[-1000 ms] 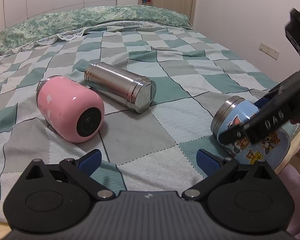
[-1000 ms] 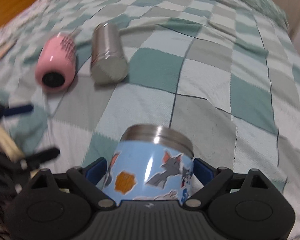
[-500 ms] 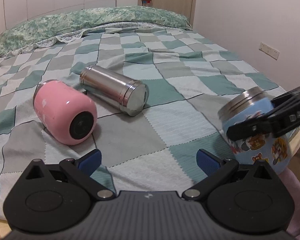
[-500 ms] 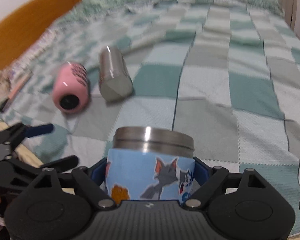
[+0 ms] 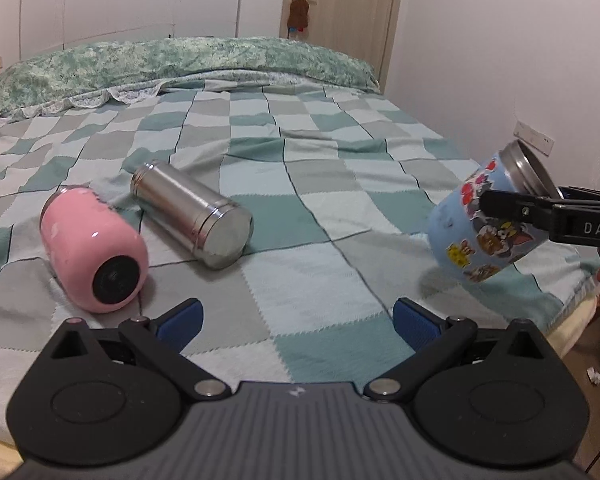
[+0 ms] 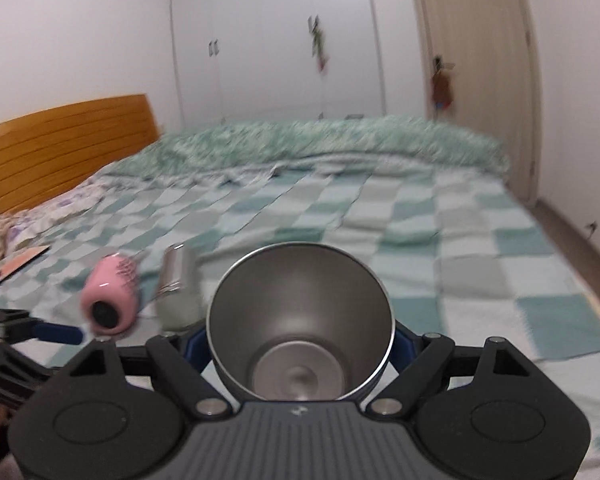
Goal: Flip cup upright
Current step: 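Rotate the right gripper to turn the blue cup rim-up, then set the blue cup upright on the bed and open the right gripper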
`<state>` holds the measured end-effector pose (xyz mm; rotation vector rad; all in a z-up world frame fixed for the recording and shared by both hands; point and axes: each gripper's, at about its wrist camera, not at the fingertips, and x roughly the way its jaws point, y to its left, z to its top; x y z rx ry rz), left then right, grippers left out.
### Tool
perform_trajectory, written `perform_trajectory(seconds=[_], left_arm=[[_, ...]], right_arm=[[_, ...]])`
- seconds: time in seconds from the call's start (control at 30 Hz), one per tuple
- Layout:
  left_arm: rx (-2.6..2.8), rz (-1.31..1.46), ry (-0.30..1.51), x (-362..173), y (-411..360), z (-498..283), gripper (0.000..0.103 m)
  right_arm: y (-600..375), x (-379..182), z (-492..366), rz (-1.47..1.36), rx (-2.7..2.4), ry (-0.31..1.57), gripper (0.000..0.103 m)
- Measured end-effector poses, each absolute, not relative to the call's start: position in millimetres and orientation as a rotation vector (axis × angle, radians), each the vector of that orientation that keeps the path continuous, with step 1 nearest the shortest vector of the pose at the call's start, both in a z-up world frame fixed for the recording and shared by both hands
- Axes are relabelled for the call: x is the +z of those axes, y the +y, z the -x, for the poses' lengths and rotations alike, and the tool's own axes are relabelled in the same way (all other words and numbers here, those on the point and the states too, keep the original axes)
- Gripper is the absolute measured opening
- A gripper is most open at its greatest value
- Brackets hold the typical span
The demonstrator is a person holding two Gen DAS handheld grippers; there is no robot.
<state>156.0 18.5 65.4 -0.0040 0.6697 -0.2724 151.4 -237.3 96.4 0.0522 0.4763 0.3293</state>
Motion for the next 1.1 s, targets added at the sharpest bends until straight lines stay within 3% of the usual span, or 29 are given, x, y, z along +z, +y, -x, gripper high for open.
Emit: perform_trajectory(seconds=[0.2, 0.5, 0.8, 0.87, 0.93, 1.1], left_arm=[[-0.254, 0.0, 0.661, 62.5, -2.3, -164.7, 0.103], [-0.248, -0.027, 0.667, 57.9, -25.3, -170.7, 0.103], [-0.234, -0.029, 0.635, 61.7, -26.4, -166.2, 0.103], [-0.232, -0.031, 0.6, 64.9, -25.2, -159.9, 0.103], [-0.223, -0.036, 0.553, 69.3, -24.4, -150.7, 0.103], [-0.169, -0.049, 0.36, 72.1, -17.2, -109.5, 0.103]], right_arm=[[-266.4, 91.0, -161.9, 0.038, 0.232, 0.415, 0.083], [-286.0, 61.5, -204.8, 0.08, 0.196, 0.589, 0.083], [-279.3, 57.1, -211.1, 0.083, 0.181, 0.556, 0.084], [-283.6, 59.2, -206.1, 0.048, 0.175, 0.551, 0.09], [-287.0, 62.7, -191.3, 0.017, 0.16, 0.506, 0.103], [-284.9, 65.6, -134.8, -0.029, 0.163, 0.337, 0.103]])
